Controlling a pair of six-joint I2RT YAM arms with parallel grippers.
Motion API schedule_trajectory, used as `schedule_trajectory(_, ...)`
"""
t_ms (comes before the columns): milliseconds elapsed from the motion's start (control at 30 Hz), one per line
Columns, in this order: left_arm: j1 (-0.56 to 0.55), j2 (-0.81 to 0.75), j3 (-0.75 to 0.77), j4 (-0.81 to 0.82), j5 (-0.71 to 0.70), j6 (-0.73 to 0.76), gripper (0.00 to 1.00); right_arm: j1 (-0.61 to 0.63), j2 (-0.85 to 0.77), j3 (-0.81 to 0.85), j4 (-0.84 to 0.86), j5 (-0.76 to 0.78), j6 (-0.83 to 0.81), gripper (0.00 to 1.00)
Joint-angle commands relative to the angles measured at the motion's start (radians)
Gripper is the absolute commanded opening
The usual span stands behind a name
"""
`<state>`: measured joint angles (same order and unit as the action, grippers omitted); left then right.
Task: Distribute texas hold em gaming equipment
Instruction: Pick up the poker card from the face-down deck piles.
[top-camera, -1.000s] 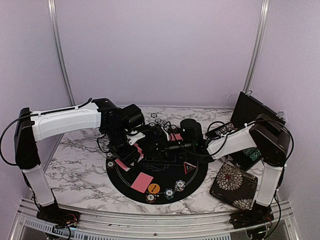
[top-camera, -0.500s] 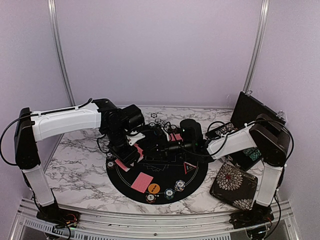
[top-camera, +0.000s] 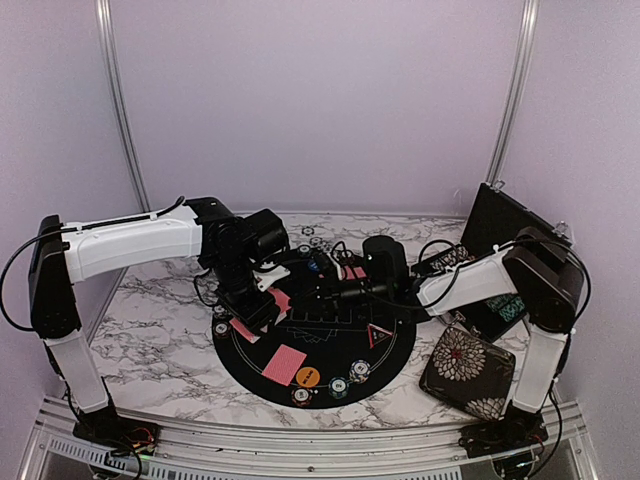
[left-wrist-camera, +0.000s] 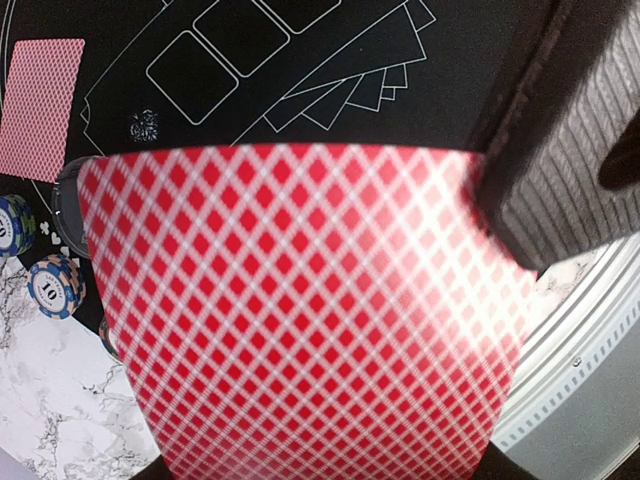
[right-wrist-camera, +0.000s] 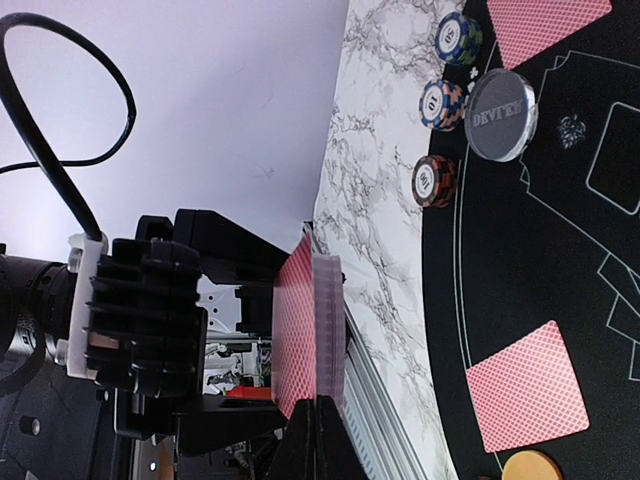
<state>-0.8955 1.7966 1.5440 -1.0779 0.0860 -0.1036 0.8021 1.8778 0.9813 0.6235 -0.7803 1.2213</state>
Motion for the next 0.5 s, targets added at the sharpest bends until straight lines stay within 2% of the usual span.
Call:
schedule_trajectory(0,-0.001,-0.022,0.001,-0.007,0.001,0.01,0.44,-0.024,-0.051,-0.021,-0.019,0.014,-0.012,0.0)
schedule_trajectory(467,-0.001,-0.021,-0.001,-0.008,-0.002,0.005,0.44,-0.118,-0.112,-0.131,0.082,-0.038,0.026,0.0)
